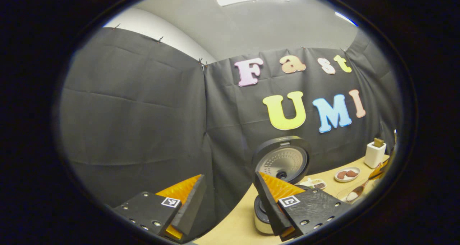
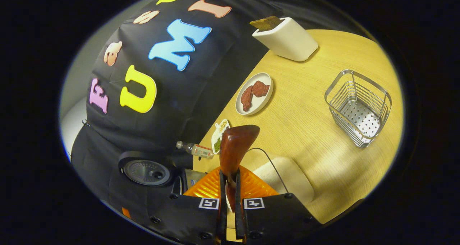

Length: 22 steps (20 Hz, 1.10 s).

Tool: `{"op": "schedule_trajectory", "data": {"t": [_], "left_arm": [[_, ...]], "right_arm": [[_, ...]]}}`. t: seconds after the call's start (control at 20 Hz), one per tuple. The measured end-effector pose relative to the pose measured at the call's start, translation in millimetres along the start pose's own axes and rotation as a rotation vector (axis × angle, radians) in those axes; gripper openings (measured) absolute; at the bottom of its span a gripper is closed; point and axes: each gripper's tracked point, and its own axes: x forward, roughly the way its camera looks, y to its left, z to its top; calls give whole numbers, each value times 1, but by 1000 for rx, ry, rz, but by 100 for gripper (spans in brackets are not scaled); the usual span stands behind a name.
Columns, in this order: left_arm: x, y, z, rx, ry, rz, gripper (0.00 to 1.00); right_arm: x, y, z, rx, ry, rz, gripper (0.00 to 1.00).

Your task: Close the left gripper, press the button to open the rice cooker; take a wooden spoon from the chopstick holder with the right hand, scoop a spoonful of rice and pour it into the rice cooker, then put the wooden spoon back into the chopstick holder.

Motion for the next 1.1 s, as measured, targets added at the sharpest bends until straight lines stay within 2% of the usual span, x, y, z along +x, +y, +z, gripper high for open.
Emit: {"op": "schedule_trajectory", "data": {"t": [0.3,0.35,0.4,0.5,0.85,0.95,1.1], "left_arm": [[-4,2,-5,-22,4,3,83],[-5,5,-7,-23,6,8,83],[-6,8,-9,-24,9,13,83],[-10,19,-13,-26,15,28,83],[-22,59,-28,-41,35,99,83],[-26,71,-34,-40,44,119,83],[-31,85,-41,-39,56,147,83]], "right_arm": [[2,47,9,94,13,98,11],[5,57,6,101,19,112,7],[8,69,3,106,27,131,11],[16,94,-5,114,49,172,11],[57,171,-53,44,125,267,11],[68,187,-71,23,149,281,7],[87,200,-97,-36,170,281,11]]}}
